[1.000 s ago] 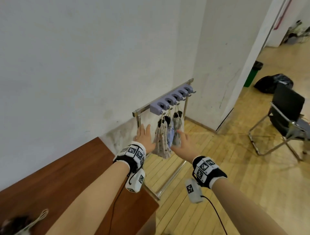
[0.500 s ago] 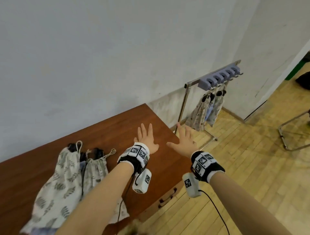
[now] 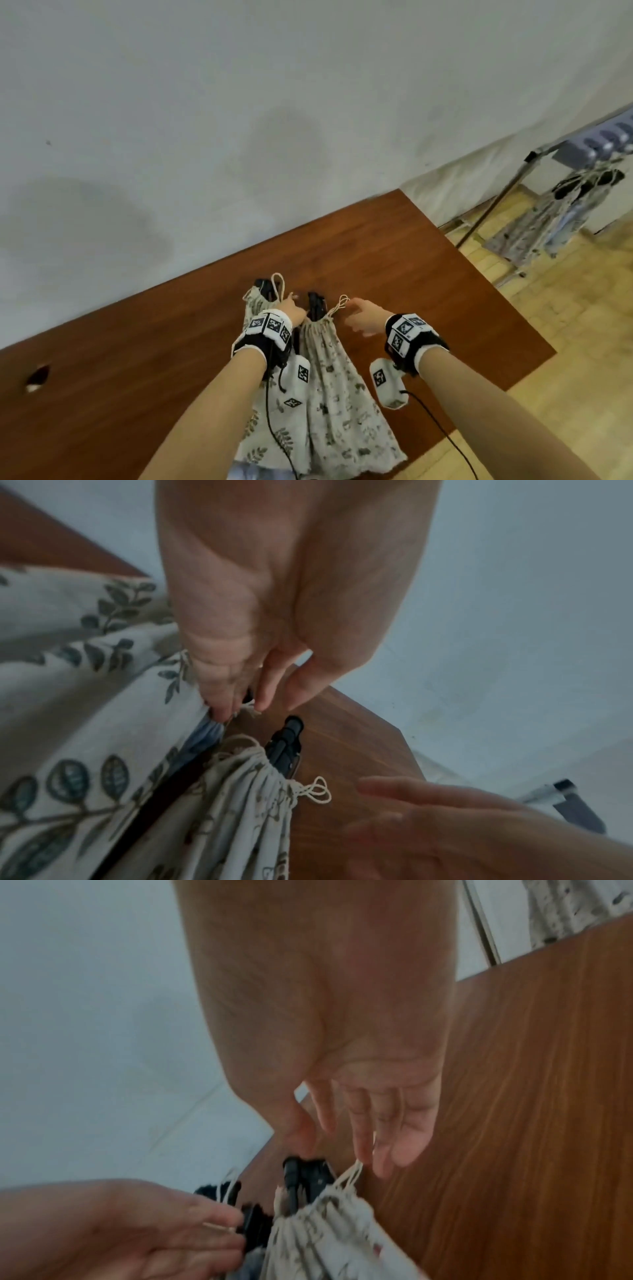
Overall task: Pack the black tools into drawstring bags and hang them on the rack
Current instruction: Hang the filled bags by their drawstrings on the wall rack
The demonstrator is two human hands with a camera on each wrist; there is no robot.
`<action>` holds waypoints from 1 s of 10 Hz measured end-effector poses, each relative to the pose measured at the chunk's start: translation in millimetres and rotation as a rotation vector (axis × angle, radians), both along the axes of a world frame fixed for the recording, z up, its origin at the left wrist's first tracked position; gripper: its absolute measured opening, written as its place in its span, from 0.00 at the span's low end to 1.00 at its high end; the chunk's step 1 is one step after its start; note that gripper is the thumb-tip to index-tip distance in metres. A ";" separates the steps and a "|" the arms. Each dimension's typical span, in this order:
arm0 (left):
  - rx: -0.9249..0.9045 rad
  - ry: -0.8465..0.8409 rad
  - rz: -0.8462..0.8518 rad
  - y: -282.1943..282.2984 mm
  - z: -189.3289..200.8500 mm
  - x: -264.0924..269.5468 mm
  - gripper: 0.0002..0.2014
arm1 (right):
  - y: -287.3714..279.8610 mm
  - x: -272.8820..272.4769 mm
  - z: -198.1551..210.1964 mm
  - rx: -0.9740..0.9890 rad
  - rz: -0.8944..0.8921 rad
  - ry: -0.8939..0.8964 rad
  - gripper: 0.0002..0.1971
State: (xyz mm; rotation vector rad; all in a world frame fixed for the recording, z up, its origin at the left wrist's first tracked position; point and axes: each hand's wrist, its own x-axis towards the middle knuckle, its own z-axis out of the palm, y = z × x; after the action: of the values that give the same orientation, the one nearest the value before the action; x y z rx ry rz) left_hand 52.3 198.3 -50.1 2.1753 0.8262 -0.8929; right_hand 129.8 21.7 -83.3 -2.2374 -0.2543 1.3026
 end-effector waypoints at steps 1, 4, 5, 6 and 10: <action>-0.101 0.034 0.160 4.1 -14.7 4.0 0.17 | 28.8 -9.2 -22.5 0.019 -0.100 0.062 0.26; -0.357 -0.015 0.443 2.4 -65.9 11.5 0.22 | 65.2 -11.4 -62.5 0.090 -0.593 0.036 0.24; -0.314 -0.066 0.497 1.8 -70.4 12.9 0.23 | 58.9 -13.2 -59.7 0.142 -0.641 0.061 0.20; -0.377 -0.016 0.583 -4.9 -63.8 13.6 0.21 | 48.1 -12.6 -54.9 0.205 -0.713 0.148 0.19; -0.561 -0.469 0.723 -48.6 -17.7 40.7 0.12 | -57.8 -10.7 14.3 0.563 -0.902 0.001 0.10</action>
State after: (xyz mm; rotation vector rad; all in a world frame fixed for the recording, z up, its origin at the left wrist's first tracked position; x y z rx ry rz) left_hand 93.0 149.7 -67.8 1.3482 0.8885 -0.1881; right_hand 119.2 -36.1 -69.0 -1.5457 0.3298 0.6258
